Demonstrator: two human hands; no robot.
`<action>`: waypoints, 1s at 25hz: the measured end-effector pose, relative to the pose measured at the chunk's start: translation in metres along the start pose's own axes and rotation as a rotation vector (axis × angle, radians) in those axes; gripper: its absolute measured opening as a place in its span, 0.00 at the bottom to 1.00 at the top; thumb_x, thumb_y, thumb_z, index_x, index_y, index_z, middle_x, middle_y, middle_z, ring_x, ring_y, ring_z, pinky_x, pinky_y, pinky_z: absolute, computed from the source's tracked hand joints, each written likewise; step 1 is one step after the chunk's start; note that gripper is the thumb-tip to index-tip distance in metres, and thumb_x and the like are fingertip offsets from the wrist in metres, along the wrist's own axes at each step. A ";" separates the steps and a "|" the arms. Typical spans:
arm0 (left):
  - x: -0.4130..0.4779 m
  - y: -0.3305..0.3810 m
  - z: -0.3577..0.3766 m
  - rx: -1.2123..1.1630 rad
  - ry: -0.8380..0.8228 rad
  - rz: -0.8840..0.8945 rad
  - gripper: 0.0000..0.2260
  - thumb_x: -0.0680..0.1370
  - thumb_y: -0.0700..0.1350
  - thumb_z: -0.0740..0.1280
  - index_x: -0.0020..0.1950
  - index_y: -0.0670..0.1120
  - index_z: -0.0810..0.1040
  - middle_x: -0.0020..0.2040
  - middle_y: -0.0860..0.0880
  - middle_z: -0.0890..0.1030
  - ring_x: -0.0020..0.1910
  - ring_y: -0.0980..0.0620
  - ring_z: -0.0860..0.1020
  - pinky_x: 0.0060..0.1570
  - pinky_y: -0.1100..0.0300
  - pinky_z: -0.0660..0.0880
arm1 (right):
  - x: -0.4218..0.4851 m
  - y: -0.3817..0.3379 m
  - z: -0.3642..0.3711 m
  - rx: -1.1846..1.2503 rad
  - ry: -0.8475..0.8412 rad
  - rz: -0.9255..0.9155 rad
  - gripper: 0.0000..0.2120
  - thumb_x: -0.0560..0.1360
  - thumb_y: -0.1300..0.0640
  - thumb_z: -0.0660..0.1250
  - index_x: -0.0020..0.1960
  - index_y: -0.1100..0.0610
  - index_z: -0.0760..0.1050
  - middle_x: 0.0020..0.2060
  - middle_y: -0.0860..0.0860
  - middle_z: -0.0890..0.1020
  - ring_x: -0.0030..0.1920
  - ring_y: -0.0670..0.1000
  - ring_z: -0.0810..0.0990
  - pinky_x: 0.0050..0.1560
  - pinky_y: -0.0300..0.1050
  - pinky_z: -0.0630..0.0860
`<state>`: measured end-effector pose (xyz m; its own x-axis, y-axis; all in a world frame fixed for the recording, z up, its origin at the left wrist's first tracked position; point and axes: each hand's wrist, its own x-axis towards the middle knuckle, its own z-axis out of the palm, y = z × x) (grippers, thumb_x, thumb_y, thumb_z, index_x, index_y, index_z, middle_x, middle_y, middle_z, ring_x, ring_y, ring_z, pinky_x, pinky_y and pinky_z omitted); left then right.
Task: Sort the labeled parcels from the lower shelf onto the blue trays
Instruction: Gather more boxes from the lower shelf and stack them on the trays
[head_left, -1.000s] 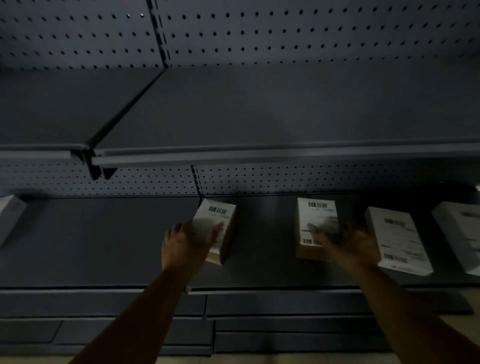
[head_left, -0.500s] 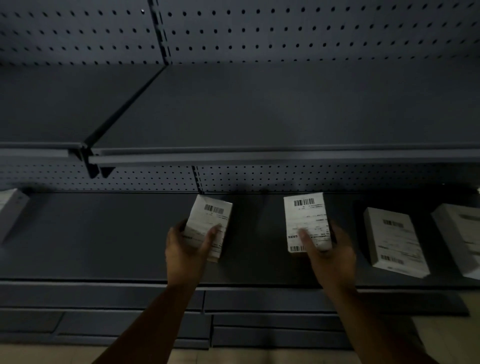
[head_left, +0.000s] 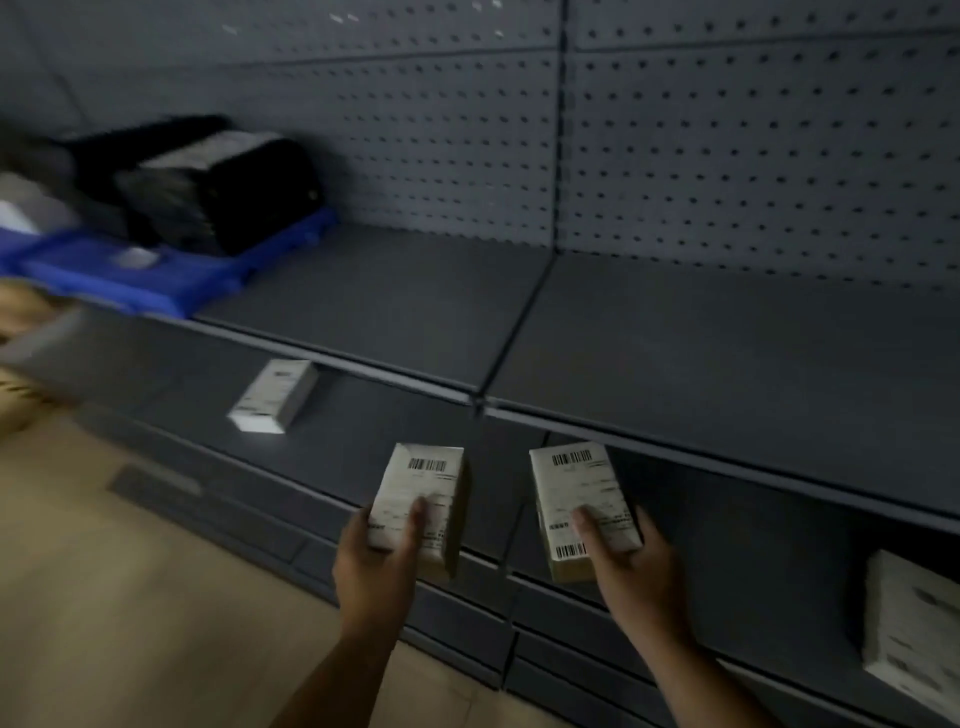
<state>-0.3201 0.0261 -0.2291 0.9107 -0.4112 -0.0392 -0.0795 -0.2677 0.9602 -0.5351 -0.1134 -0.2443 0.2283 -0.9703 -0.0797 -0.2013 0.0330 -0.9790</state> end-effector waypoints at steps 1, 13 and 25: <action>-0.002 0.006 -0.023 -0.018 0.063 0.004 0.20 0.70 0.64 0.74 0.50 0.49 0.83 0.43 0.50 0.87 0.41 0.55 0.85 0.38 0.60 0.81 | -0.005 -0.012 0.016 -0.005 -0.066 -0.010 0.19 0.71 0.43 0.77 0.55 0.53 0.81 0.42 0.46 0.86 0.34 0.38 0.85 0.28 0.32 0.78; 0.007 0.027 -0.239 -0.132 0.599 -0.007 0.04 0.81 0.50 0.69 0.50 0.51 0.82 0.41 0.50 0.87 0.40 0.55 0.85 0.36 0.63 0.77 | -0.089 -0.145 0.217 0.001 -0.554 -0.221 0.13 0.72 0.40 0.75 0.50 0.47 0.81 0.43 0.45 0.87 0.39 0.41 0.86 0.33 0.38 0.83; 0.154 0.052 -0.372 -0.303 0.735 0.029 0.13 0.77 0.58 0.71 0.56 0.52 0.80 0.52 0.48 0.84 0.50 0.50 0.84 0.45 0.53 0.82 | -0.092 -0.255 0.410 -0.028 -0.612 -0.279 0.16 0.73 0.37 0.73 0.49 0.48 0.83 0.40 0.44 0.88 0.39 0.43 0.87 0.37 0.42 0.84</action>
<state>-0.0330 0.2730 -0.0820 0.9525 0.2946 0.0776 -0.0894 0.0268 0.9956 -0.1137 0.0657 -0.0639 0.7722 -0.6308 0.0760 -0.0787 -0.2137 -0.9737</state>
